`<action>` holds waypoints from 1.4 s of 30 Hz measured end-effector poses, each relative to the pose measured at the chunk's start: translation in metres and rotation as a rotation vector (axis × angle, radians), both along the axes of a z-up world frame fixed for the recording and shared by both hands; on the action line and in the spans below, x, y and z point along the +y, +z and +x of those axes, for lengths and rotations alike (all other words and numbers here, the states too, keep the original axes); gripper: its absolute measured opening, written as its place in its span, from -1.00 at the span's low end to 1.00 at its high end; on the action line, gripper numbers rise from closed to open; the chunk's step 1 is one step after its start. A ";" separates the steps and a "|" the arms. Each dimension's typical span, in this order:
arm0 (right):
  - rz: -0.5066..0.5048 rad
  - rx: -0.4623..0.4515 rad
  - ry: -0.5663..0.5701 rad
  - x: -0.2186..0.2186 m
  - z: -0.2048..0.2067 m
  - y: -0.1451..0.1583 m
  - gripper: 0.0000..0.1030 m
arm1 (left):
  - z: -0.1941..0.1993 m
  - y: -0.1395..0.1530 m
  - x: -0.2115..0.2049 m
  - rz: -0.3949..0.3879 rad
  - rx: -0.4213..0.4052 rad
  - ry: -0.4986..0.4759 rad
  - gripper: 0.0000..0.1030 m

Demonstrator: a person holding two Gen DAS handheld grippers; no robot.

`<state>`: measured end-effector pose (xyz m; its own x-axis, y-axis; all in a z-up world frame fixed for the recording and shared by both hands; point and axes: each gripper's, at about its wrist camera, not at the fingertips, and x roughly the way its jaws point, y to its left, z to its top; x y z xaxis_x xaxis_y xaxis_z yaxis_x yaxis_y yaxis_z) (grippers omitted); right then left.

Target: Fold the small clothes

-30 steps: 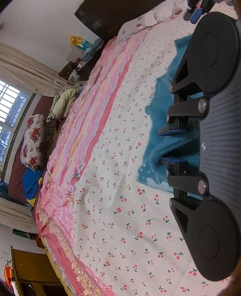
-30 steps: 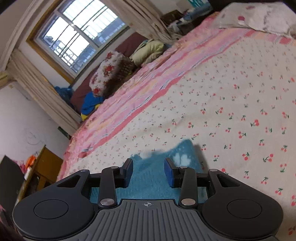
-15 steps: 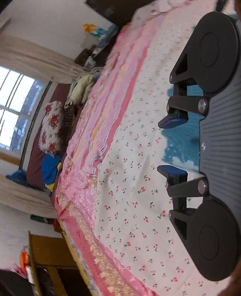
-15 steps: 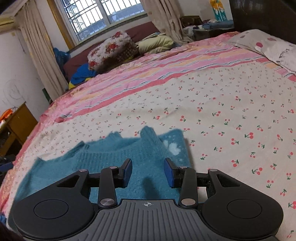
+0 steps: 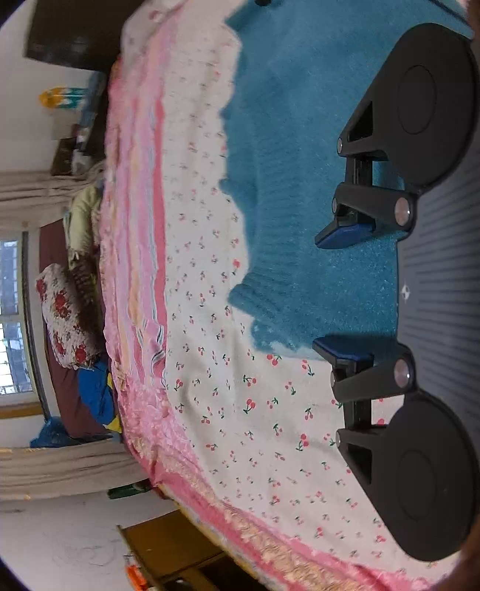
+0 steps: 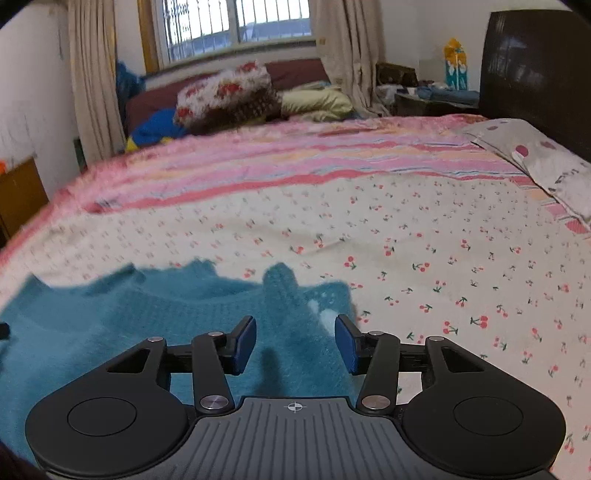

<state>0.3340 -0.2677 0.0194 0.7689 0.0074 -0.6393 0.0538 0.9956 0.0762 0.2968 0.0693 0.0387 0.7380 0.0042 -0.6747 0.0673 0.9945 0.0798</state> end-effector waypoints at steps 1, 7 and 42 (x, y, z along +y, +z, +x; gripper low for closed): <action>0.014 0.016 0.010 -0.001 0.003 -0.004 -0.09 | 0.000 -0.001 -0.002 0.010 0.000 -0.002 0.12; -0.043 0.009 0.023 0.000 -0.001 -0.006 -0.76 | 0.002 -0.004 -0.008 0.087 -0.017 -0.006 -0.01; -0.003 -0.058 0.013 0.007 -0.016 0.019 -0.58 | -0.005 0.001 0.030 0.006 0.010 0.104 -0.31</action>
